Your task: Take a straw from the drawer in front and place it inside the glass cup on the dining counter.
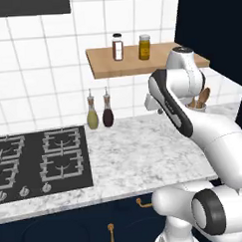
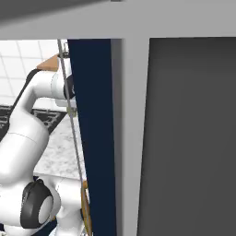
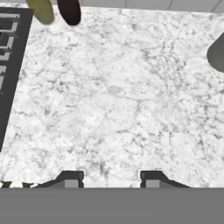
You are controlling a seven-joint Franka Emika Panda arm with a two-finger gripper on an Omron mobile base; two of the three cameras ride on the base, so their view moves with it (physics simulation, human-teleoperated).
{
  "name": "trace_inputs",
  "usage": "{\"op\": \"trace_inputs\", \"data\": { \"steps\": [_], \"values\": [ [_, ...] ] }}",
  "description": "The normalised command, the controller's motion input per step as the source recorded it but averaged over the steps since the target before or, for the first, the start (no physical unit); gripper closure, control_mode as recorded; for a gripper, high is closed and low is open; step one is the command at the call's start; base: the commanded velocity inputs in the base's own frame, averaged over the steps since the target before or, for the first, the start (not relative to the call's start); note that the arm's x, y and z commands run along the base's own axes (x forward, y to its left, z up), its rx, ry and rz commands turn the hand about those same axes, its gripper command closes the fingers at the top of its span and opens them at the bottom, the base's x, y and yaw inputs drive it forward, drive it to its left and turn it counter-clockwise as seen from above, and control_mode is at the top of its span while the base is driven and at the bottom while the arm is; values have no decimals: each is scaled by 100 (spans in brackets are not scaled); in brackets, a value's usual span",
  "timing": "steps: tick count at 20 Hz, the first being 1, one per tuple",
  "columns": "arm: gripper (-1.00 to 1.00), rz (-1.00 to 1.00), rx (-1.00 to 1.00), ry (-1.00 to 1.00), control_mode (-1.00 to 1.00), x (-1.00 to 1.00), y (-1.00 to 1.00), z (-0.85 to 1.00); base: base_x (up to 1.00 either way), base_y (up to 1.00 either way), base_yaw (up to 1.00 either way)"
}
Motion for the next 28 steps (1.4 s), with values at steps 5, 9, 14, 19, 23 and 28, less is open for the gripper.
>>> {"op": "trace_inputs", "data": {
  "steps": [5, 9, 14, 19, 23, 28],
  "values": [
    [-100, 0, 0, 0, 100, 0, 0, 0, -52, 6, 0],
    [-100, 0, 0, 0, 100, 0, 0, 0, -85, 51, -1],
    [-100, 0, 0, 0, 100, 0, 0, 0, -7, 86, -43],
    [-100, 0, 0, 0, 100, 0, 0, 0, 0, 74, -63],
    [-100, 0, 0, 0, 100, 0, 0, 0, 0, 70, -64],
    [-100, 0, 0, 0, 100, 0, 0, 0, 0, 72, -62]
  ]
}}
